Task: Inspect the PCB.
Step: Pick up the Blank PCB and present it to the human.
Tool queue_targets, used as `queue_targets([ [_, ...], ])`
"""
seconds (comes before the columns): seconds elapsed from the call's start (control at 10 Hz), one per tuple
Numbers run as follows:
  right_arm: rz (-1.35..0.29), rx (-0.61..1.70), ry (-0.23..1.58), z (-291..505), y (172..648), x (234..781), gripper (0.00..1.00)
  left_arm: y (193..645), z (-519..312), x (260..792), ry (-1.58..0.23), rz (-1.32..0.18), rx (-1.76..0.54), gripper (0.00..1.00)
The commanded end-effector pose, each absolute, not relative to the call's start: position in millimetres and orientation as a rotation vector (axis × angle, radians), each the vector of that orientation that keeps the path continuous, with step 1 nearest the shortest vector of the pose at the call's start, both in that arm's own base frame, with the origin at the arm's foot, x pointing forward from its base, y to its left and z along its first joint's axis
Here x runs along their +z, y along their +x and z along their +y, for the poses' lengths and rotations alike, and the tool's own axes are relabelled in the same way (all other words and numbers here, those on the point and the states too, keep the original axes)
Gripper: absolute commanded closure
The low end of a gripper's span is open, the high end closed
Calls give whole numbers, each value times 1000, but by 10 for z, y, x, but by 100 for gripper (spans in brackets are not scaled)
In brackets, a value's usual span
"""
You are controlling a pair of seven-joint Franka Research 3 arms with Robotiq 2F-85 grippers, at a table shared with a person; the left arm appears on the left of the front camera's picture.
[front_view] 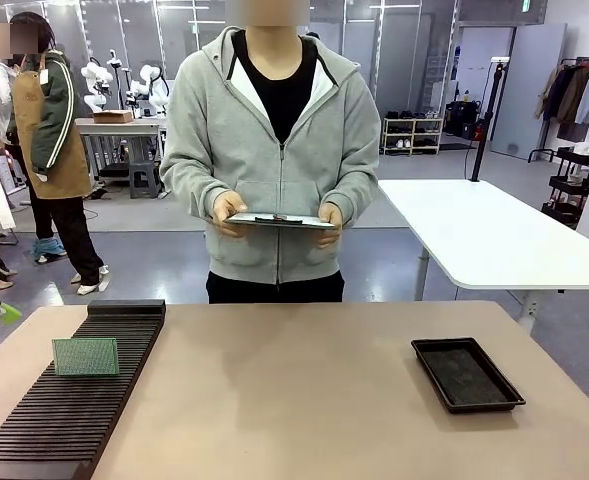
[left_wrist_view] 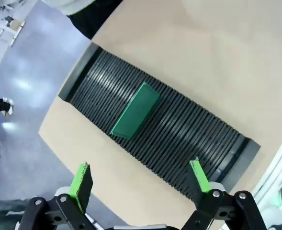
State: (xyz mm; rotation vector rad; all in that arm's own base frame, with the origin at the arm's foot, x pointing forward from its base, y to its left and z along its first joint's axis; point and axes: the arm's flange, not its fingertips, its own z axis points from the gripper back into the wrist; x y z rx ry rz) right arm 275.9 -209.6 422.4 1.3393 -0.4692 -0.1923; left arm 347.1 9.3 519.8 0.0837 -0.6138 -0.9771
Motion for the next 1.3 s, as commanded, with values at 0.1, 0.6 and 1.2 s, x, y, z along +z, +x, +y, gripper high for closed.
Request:
queue_targets([
  [0.1, -470, -191, 1343, -2095, 2751, 4228, 0, 3483, 206, 5195, 21, -617, -879, 0],
  [0.6, -470, -191, 1343, -2095, 2751, 4228, 0, 3507, 145, 5121, 99, -521, -1065, 0],
  [1.2, -470, -191, 1343, -2095, 2751, 4228, 0, 4685, -91, 4823, 190, -240, -1270, 0],
])
